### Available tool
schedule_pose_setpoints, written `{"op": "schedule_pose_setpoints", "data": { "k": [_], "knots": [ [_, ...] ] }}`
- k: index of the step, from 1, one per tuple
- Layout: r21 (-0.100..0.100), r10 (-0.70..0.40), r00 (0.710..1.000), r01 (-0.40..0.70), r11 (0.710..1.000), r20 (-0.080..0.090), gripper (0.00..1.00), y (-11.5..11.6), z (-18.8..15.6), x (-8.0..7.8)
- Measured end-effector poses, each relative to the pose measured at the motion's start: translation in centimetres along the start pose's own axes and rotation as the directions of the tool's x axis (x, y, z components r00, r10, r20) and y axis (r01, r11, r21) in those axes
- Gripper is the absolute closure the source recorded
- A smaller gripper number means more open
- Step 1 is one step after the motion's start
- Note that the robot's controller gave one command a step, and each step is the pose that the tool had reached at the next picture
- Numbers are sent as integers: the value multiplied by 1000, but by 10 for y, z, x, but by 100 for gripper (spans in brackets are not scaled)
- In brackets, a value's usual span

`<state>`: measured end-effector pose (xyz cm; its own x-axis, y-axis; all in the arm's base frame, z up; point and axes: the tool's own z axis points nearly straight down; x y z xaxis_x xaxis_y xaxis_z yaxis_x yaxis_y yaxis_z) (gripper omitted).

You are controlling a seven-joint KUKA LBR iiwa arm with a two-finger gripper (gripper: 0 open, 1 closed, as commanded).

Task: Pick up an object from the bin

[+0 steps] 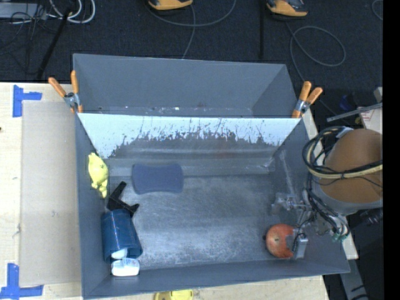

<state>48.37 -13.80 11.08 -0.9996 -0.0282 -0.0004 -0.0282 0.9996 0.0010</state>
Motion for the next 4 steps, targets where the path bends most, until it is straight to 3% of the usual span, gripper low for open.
{"op": "schedule_pose_setpoints", "data": {
  "k": [1,2,3,4],
  "knots": [
    [-8,-36,999,36,999,-28,100,8,26,12],
    [-8,-37,999,37,999,-28,100,8,26,12],
    [-1,-37,999,37,999,-6,100,7,-9,11],
    [2,-40,999,40,999,4,100,9,-49,6]
  ]
}}
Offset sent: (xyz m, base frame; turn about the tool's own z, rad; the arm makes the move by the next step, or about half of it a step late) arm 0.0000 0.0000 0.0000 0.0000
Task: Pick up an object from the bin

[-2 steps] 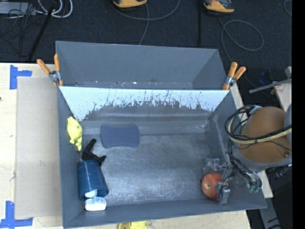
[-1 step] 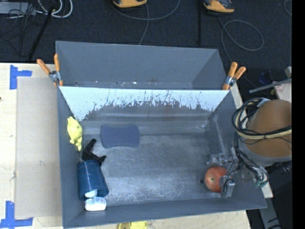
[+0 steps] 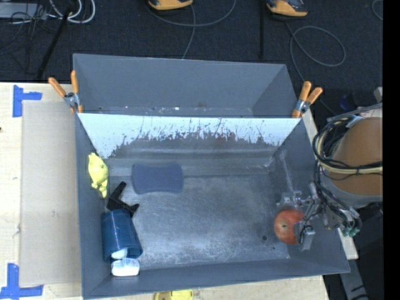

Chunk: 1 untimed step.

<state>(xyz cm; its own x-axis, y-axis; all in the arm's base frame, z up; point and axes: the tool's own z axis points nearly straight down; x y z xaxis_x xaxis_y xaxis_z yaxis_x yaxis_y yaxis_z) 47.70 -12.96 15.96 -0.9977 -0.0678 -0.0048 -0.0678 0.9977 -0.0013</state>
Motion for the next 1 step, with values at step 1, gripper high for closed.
{"op": "schedule_pose_setpoints", "data": {
  "k": [1],
  "knots": [
    [-2,-14,1000,14,1000,-4,100,-14,-14,-1]
  ]
}}
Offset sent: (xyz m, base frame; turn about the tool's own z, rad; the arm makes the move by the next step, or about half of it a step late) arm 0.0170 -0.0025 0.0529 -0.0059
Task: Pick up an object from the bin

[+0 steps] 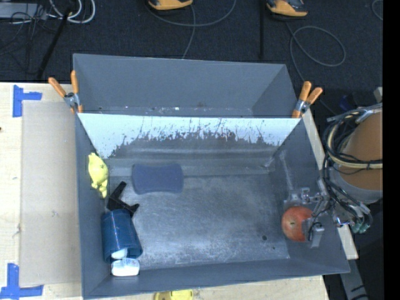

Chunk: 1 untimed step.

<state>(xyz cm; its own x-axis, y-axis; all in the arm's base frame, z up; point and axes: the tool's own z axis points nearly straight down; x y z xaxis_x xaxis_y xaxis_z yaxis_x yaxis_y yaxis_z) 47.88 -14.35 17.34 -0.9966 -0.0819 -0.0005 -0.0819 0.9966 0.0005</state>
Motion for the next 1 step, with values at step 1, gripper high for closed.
{"op": "schedule_pose_setpoints", "data": {
  "k": [1],
  "knots": [
    [0,7,1000,-7,1000,-1,100,7,-32,-13]
  ]
}}
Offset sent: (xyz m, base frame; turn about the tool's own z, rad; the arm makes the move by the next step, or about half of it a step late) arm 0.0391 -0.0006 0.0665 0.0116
